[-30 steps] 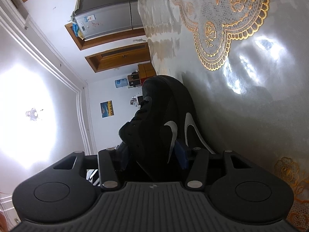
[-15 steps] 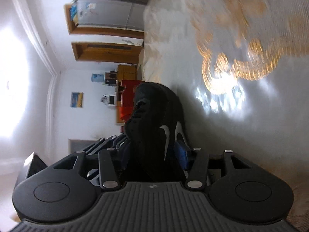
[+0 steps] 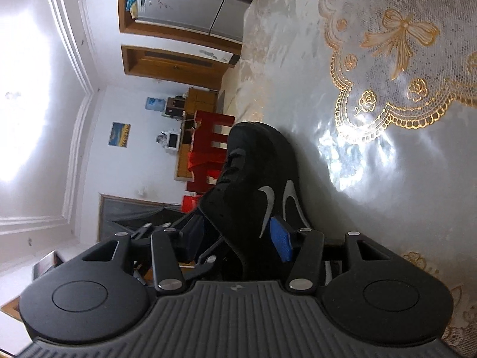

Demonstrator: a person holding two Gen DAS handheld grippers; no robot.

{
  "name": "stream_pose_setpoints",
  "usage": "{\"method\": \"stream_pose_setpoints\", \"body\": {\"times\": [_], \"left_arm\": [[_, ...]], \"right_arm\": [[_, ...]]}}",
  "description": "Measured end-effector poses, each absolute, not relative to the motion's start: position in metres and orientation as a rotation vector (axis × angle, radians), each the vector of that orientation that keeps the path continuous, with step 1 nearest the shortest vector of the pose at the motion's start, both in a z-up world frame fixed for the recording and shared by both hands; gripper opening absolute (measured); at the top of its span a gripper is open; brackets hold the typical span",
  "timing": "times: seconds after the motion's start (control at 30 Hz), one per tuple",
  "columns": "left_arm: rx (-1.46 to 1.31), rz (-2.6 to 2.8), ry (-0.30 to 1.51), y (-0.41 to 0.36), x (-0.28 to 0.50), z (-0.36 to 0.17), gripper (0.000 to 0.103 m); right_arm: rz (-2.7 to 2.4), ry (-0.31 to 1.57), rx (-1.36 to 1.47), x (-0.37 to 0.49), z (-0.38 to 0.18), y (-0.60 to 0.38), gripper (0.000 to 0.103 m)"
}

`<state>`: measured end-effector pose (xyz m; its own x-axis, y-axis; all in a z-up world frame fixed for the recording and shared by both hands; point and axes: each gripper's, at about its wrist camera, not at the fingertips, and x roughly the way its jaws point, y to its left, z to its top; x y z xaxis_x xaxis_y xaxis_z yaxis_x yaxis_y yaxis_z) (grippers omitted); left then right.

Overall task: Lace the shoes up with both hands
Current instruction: 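Release the sneaker with both tools and set it flat on the table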

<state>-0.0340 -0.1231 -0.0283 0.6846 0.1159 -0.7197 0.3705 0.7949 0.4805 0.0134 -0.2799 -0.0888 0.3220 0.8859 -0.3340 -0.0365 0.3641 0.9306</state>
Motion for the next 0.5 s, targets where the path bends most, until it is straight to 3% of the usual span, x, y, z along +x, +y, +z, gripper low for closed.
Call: {"method": "stream_pose_setpoints", "body": {"times": [0.5], "left_arm": [[0.671, -0.097, 0.801, -0.111, -0.061, -0.021, 0.054]], "right_arm": [[0.870, 1.120, 0.920, -0.001, -0.044, -0.245, 0.053]]}}
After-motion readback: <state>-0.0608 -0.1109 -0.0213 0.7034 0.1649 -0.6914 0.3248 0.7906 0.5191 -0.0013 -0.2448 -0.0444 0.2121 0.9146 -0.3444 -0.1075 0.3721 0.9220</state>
